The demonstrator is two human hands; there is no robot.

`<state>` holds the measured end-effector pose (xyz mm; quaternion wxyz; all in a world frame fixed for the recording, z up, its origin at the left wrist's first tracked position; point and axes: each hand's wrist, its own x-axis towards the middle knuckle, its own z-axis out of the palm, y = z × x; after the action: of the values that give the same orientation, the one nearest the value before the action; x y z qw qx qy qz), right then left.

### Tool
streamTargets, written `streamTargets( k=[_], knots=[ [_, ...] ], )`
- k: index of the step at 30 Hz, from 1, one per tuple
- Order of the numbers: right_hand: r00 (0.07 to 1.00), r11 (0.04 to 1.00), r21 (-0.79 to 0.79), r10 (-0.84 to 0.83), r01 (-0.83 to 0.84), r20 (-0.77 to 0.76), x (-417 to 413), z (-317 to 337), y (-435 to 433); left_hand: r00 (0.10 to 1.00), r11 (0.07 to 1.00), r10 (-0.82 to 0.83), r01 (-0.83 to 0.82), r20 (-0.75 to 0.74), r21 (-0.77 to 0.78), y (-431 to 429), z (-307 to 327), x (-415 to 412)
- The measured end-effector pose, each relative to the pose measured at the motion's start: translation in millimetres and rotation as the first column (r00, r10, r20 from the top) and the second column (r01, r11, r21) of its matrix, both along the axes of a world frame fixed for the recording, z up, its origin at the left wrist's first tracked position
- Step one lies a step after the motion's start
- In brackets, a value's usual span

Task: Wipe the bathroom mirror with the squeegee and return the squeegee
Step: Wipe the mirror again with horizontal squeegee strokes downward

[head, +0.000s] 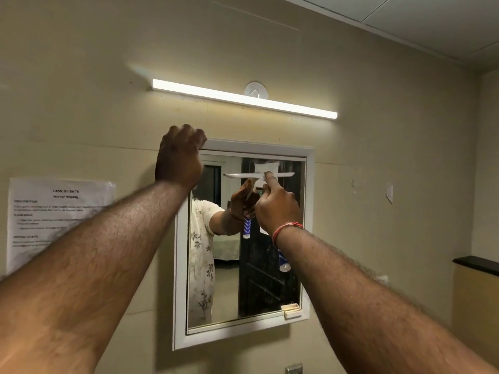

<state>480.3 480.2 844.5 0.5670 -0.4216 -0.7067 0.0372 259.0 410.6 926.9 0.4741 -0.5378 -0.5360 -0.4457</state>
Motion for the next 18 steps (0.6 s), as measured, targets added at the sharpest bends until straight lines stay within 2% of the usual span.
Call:
streamTargets(
  k=[7,14,18],
  knots=[
    [1.000,0.999,-0.048,-0.007,0.008,0.025,1,-39,-8,0.999,0.999,0.037,-0.037,0.013,-0.012,3,-2,2],
    [0.998,0.993,-0.119,0.005,0.002,0.063,3,-75,-11,0.999,0.999,-0.036,0.036,-0.021,0.026,13,-21,-5],
    [0.997,0.989,-0.149,0.007,0.005,0.082,8,-106,-15,0.995,0.994,-0.011,0.001,-0.095,-0.110,21,-56,-13]
  ],
)
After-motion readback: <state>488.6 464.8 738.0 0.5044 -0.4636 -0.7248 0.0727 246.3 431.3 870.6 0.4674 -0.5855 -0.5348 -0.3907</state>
